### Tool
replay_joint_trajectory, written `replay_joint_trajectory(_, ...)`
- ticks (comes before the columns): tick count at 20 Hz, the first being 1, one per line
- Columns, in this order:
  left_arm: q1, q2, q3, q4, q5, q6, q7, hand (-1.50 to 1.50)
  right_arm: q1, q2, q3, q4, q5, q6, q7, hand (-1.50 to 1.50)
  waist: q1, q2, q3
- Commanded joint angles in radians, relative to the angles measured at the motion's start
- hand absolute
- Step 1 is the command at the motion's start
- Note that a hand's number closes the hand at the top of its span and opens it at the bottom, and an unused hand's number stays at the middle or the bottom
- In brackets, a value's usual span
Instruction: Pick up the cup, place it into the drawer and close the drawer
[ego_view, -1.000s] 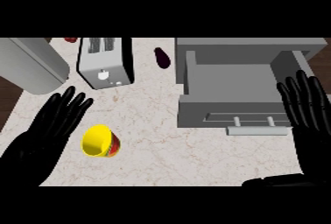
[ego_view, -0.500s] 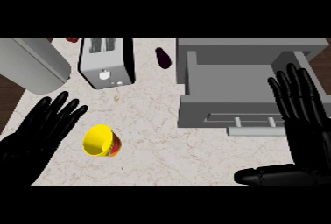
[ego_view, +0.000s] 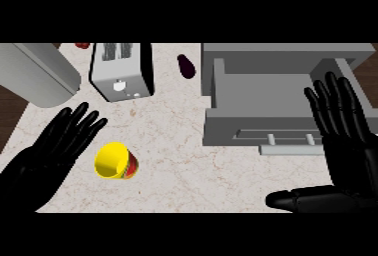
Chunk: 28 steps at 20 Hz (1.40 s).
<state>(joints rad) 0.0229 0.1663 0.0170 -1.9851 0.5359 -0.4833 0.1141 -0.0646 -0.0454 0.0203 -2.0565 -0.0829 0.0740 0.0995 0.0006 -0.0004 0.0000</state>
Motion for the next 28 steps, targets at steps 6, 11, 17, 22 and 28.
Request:
replay_joint_trajectory(6, -0.021, 0.014, 0.065, 0.193, -0.052, -0.091, -0.065, -1.50, -0.020, -0.013, -0.036, 0.047, -0.016, 0.019, -0.033, -1.50, -0.002, 0.002, 0.000)
replay_joint_trajectory(11, 0.054, 0.006, 0.065, 0.145, -0.075, -0.106, -0.051, -1.50, -0.027, -0.011, -0.019, -0.015, 0.011, -0.011, 0.044, -1.50, 0.000, 0.000, 0.000)
replay_joint_trajectory(17, 0.036, -0.034, 0.071, 0.303, -0.264, -0.107, -0.202, -1.50, 0.029, -0.025, -0.049, -0.039, -0.057, 0.041, 0.011, -1.50, -0.003, 0.000, 0.000)
replay_joint_trajectory(22, 0.009, -0.010, 0.118, 0.460, -0.330, -0.149, -0.343, -1.50, -0.021, -0.026, -0.073, -0.003, -0.046, 0.015, 0.025, -1.50, -0.002, 0.001, 0.000)
replay_joint_trajectory(28, -0.116, 0.044, 0.164, 0.658, -0.359, -0.173, -0.417, -1.50, -0.061, -0.029, -0.062, 0.006, -0.045, 0.012, 0.059, -1.50, -0.003, 0.001, 0.000)
